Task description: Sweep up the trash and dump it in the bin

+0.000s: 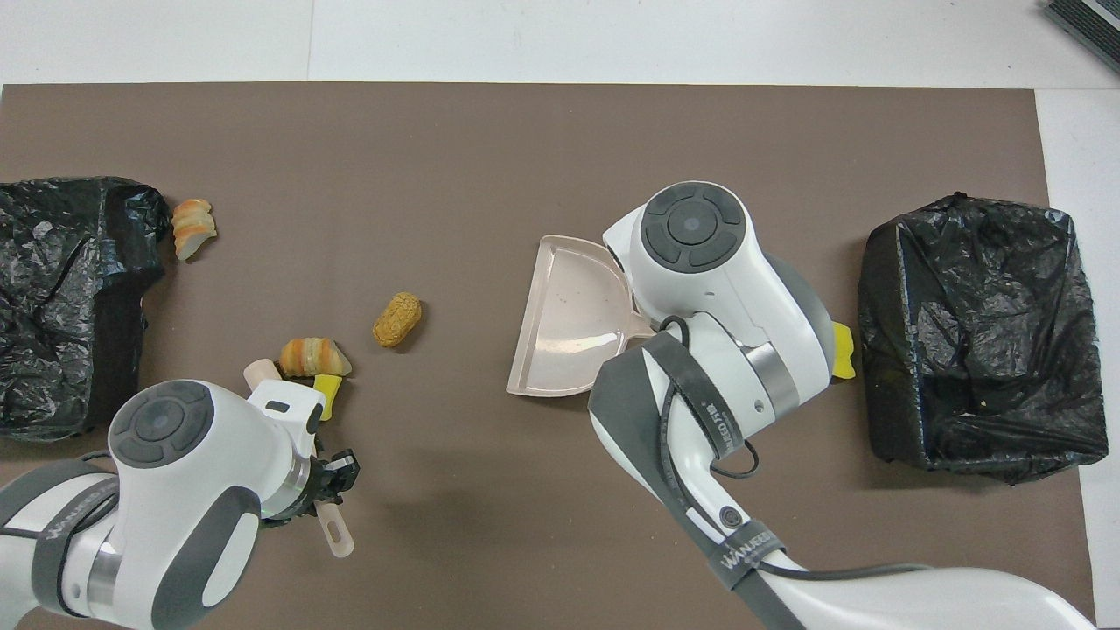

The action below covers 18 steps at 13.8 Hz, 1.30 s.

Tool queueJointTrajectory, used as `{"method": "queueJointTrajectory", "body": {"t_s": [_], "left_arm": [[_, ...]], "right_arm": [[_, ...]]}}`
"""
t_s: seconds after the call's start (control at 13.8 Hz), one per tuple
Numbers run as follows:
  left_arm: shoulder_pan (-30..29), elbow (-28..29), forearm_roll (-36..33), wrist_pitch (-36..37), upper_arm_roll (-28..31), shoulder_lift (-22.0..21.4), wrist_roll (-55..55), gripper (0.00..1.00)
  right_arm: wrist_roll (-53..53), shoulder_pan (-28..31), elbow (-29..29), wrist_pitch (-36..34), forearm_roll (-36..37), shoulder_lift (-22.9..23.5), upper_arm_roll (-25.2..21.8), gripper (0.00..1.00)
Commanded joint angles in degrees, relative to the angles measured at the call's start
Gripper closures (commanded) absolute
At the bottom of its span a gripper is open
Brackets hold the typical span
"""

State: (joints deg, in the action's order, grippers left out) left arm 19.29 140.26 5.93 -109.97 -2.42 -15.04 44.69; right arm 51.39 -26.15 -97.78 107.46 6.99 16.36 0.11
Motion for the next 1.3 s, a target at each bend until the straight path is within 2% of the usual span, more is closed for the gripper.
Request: {"method": "queueJointTrajectory", "body": {"t_s": [0.0, 0.14, 0.43, 0.8, 1.01, 1.23], "left_arm": [[2.2, -6.4, 0.7, 1.8, 0.7, 2.6, -0.4, 1.00], [1.5, -9.6, 0.1, 3.7, 0.9, 2.9, -3.7, 1.00], [-2.6, -14.0, -3.6, 4.5, 0.9, 5.5, -15.1, 1.00], [-9.5, -20.0, -8.3, 4.3, 0.9, 9.8, -30.2, 1.00], [-12.4, -20.7, -12.4, 1.9, 0.9, 11.2, -36.3, 1.00], [-15.5, -23.6, -19.4, 0.4, 0.9, 15.9, -38.2, 1.00]], "right_arm": [[13.3, 2.9, -7.9, 8.7, 0.0, -3.6, 0.6, 1.00], [20.9, 3.3, -8.2, 11.2, 0.0, -3.4, 0.6, 1.00], [24.1, 3.2, -8.4, 15.9, 0.0, -2.3, 0.6, 1.00], [23.4, 3.1, -9.2, 16.2, 0.0, -2.4, 0.6, 1.00], [19.2, 2.7, -10.7, 15.7, 0.0, -3.3, 0.6, 1.00], [18.4, 2.9, -11.6, 15.7, -0.2, -3.7, 0.6, 1.00]]}}
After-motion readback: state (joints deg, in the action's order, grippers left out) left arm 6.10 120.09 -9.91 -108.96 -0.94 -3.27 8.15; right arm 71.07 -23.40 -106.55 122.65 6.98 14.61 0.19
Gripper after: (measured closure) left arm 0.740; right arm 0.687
